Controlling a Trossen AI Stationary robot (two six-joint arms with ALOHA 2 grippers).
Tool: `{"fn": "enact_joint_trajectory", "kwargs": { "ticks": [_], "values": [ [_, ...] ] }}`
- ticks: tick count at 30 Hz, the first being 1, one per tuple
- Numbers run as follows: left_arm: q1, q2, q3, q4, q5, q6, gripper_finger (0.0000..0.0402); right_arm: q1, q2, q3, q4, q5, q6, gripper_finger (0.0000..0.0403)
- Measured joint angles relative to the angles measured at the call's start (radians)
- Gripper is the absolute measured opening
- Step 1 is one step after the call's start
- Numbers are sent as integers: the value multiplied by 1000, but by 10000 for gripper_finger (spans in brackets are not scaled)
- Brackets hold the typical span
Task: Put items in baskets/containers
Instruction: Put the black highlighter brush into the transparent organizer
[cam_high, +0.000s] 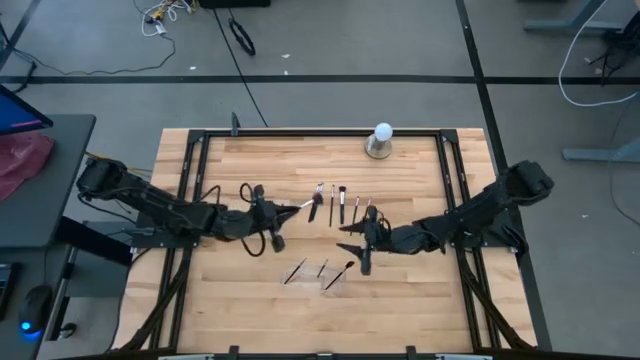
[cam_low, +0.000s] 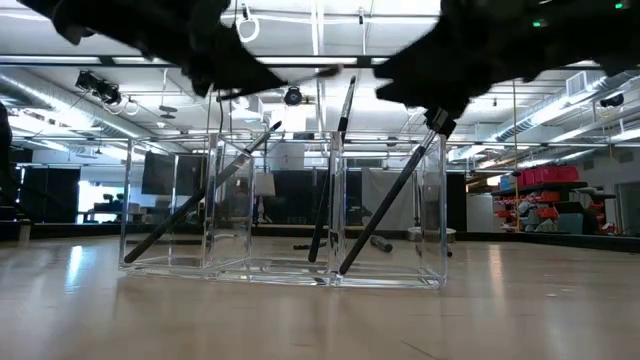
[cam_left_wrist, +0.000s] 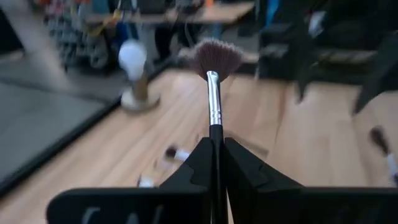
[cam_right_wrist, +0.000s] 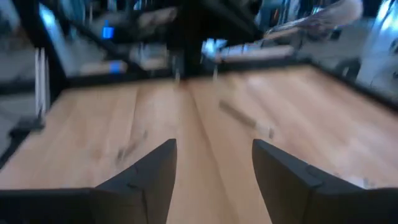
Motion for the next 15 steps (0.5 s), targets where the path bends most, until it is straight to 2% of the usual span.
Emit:
{"fn": "enact_joint_trajectory", "kwargs": {
  "ticks": [4, 8, 15],
  "values": [
    [-33, 77, 26, 166, 10, 129, 22, -51, 63, 0, 221, -2, -8, 211],
    [-56, 180, 49, 298, 2, 240, 23, -81, 95, 0, 363, -64, -8, 211],
    [-64, 323, 144, 341, -75, 328, 23, -84, 115, 32, 391, -77, -28, 211]
  ]
}}
